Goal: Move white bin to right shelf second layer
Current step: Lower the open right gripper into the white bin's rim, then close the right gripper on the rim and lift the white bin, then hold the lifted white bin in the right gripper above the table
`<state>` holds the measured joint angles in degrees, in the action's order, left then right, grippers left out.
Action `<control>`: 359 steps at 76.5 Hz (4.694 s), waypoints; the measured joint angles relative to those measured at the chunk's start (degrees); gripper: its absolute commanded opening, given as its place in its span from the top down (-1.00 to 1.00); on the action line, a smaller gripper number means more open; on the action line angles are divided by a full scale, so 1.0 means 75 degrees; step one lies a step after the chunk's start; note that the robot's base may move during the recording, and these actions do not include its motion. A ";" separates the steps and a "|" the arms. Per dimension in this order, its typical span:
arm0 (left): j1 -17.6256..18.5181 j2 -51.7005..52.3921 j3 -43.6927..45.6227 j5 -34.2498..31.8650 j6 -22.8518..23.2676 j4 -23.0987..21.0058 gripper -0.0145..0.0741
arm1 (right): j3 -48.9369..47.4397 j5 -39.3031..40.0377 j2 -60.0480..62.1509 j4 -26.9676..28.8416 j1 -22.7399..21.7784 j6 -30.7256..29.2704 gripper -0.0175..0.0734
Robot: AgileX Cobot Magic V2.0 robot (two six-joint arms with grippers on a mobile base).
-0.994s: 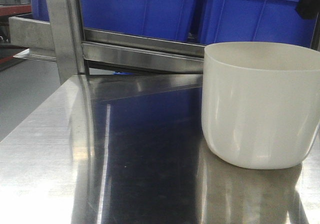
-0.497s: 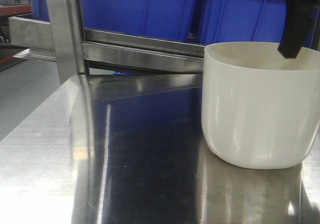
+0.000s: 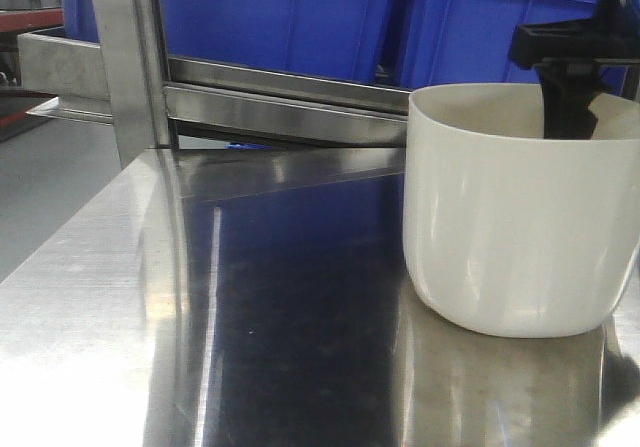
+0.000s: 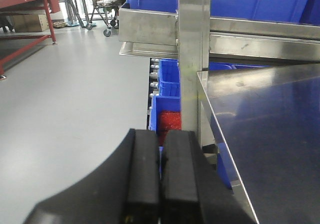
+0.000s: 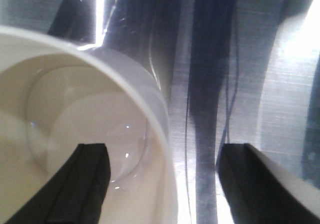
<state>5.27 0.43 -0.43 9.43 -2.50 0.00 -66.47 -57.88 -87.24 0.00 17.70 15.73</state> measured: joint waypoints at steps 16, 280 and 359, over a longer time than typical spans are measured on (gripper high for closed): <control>0.0000 0.0000 0.0000 0.0000 0.0000 0.0000 0.48 | 0.0000 0.0014 -0.0165 0.0000 0.0000 -0.0014 -0.64; 0.0000 0.0000 0.0000 0.0000 0.0000 0.0000 0.48 | 0.4469 0.4569 0.7722 -0.0991 -0.1219 -0.0076 0.49; 0.0000 0.0000 0.0000 0.0000 0.0000 0.0000 0.48 | 0.4469 0.4585 0.7722 -0.0991 -0.1219 -0.0076 0.49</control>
<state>5.27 0.43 -0.43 9.43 -2.50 0.00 -32.95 -23.49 -29.33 -7.43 8.56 15.16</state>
